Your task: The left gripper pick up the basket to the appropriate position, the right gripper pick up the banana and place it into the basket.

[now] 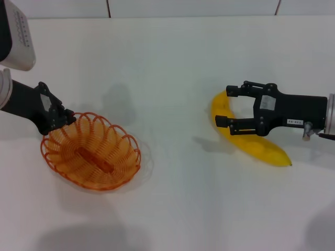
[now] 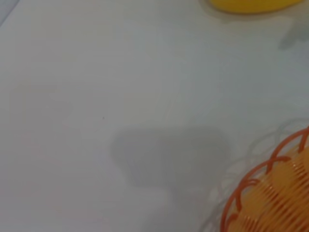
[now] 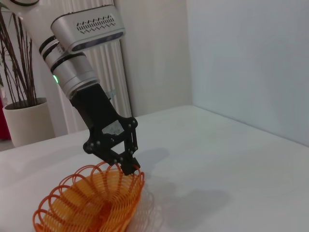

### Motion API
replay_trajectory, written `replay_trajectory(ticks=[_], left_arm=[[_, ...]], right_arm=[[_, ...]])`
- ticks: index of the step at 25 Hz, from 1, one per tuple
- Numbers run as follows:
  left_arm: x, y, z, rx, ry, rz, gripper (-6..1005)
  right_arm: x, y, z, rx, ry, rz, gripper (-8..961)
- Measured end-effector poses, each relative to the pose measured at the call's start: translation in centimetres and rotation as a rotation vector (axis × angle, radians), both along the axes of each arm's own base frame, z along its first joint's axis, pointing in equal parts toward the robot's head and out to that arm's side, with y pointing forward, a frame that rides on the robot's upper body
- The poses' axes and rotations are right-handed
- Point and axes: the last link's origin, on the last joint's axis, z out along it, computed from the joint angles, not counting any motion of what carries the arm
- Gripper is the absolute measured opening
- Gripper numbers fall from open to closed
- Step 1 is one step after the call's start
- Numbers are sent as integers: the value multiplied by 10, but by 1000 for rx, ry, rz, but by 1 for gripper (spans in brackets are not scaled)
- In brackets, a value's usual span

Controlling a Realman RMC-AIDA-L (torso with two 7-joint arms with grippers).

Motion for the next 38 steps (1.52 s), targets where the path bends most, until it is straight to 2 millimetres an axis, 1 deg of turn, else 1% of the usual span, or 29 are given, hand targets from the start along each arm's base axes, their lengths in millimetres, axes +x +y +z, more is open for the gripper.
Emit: replay_trajectory(ticks=[12, 16, 18, 23, 25, 27, 28, 30, 31, 34, 38], left_arm=[[0, 0, 1, 7, -5, 1, 61], [2, -1, 2, 11, -31, 18, 59], [5, -1, 7, 23, -66, 40, 59], [18, -7, 29, 62, -174, 50, 53], [22, -8, 35, 88, -224, 71, 46], [24, -7, 39, 123, -274, 129, 46], [23, -5, 41, 149, -306, 186, 46], [22, -5, 40, 161, -330, 235, 45], [21, -4, 36, 167, -353, 279, 45], [20, 2, 22, 176, -396, 369, 45], [21, 14, -1, 186, -443, 481, 45]], right_arm=[[0, 0, 1, 6, 4, -3, 888], [1, 0, 2, 9, 7, -6, 888], [2, -1, 2, 9, 8, -8, 888], [4, -3, 3, 16, 13, -17, 888], [4, -2, 4, 22, 17, -19, 888], [4, -2, 5, 26, 20, -19, 887], [4, -2, 5, 28, 21, -18, 887], [3, -1, 5, 31, 21, -15, 887], [2, -1, 5, 31, 21, -14, 887], [0, 1, 4, 34, 28, -11, 887], [-2, 2, 4, 43, 37, -8, 887]])
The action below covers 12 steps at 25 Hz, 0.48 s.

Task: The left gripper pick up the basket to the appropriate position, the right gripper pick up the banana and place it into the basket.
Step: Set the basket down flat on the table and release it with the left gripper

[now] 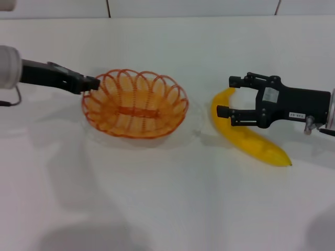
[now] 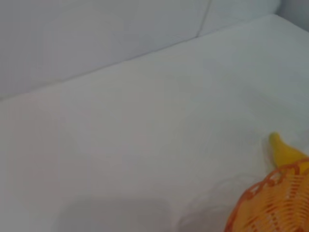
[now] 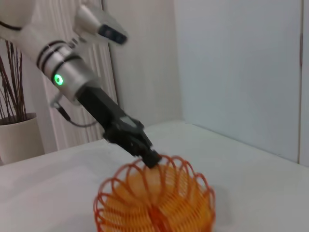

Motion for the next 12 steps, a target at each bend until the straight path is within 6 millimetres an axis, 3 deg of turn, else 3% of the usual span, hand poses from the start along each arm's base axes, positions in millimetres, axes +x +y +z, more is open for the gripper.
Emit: replay_trajectory(ticks=[12], left_arm=[[10, 15, -37, -21, -15, 114, 45]], right_arm=[[-4, 7, -4, 11, -10, 0, 887]])
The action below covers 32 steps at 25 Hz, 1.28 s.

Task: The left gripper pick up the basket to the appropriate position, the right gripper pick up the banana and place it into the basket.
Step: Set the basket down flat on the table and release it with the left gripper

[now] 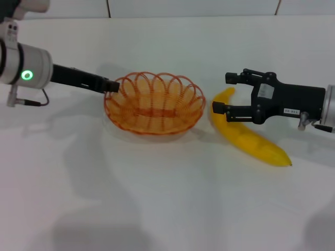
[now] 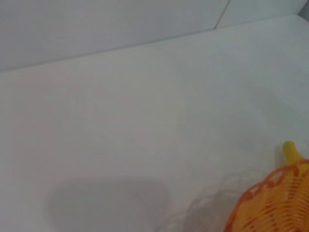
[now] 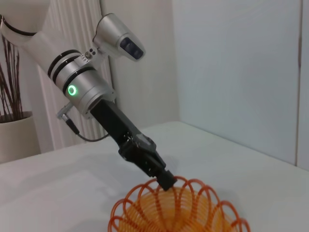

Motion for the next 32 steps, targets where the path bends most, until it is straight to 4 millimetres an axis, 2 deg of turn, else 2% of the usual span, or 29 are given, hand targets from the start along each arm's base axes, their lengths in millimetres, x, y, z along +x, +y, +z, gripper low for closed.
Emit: replay_trajectory(ticks=[9, 31, 32], left_arm=[[-5, -3, -13, -23, 24, 41, 46], [-3, 0, -21, -25, 81, 31, 47], [-2, 1, -20, -20, 78, 27, 81]], right_arm=[[-5, 4, -4, 4, 7, 5, 886], [-5, 4, -3, 6, 9, 5, 885], [-5, 3, -3, 6, 9, 3, 885]])
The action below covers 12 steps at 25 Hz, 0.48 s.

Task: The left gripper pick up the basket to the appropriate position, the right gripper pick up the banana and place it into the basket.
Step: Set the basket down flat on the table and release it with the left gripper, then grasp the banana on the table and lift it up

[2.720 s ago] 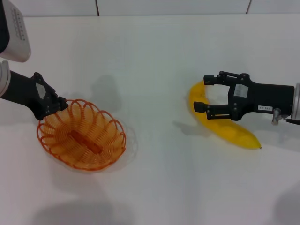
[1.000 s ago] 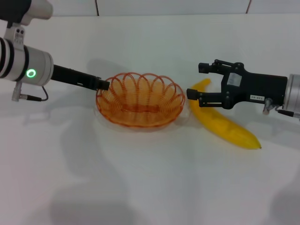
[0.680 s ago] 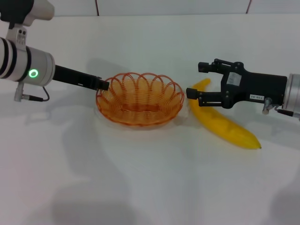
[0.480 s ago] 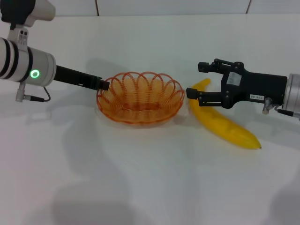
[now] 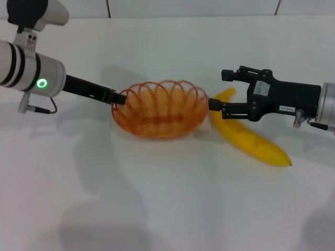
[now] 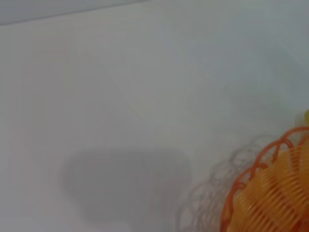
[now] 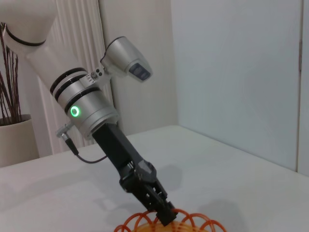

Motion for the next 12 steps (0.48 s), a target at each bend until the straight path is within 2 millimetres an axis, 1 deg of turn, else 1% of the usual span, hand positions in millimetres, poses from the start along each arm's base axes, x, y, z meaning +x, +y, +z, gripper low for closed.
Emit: replay_trajectory(ticks=[7, 11, 12], left_arm=[[6, 5, 8, 34, -17, -23, 310], [7, 8, 21, 76, -40, -46, 429], [7, 7, 27, 93, -51, -55, 458]], right_arm=[[6, -3, 3, 2, -4, -17, 885], [9, -5, 3, 2, -5, -25, 885], [9, -6, 3, 2, -5, -26, 885]])
